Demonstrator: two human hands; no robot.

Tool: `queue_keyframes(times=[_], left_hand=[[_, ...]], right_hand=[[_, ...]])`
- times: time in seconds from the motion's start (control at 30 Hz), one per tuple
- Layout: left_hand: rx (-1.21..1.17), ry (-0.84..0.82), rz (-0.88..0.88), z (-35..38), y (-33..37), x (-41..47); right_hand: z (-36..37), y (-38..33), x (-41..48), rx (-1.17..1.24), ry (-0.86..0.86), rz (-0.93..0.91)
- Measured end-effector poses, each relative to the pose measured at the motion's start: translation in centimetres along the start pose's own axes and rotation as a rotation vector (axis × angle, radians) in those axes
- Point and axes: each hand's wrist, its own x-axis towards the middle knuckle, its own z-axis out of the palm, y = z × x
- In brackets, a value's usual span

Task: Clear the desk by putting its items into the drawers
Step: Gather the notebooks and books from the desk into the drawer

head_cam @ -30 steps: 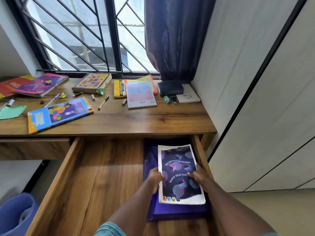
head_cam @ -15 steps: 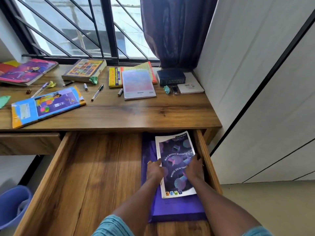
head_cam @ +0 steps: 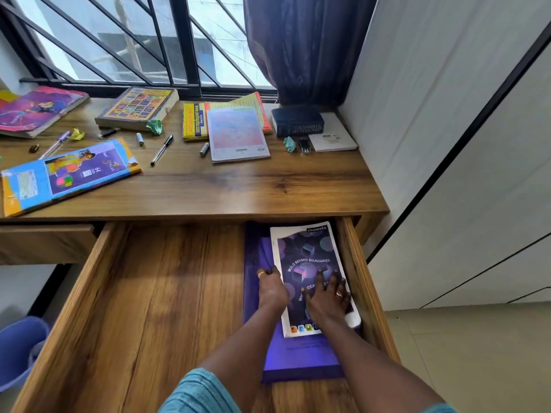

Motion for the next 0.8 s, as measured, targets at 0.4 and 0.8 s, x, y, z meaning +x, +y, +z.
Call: queue_keyframes(times=[0.4, 0.8], left_hand=[[0.149, -0.097, 0.088, -1.5, -0.7, 0.5], [0.063, 0.122, 0.089, -8.4, 2.0, -2.1]], right_hand=[[-0.2, -1.4, 1.1, 0.043, -0.077, 0.066], [-5.9, -4.2, -1.2, 0.042, 0.197, -0.178]])
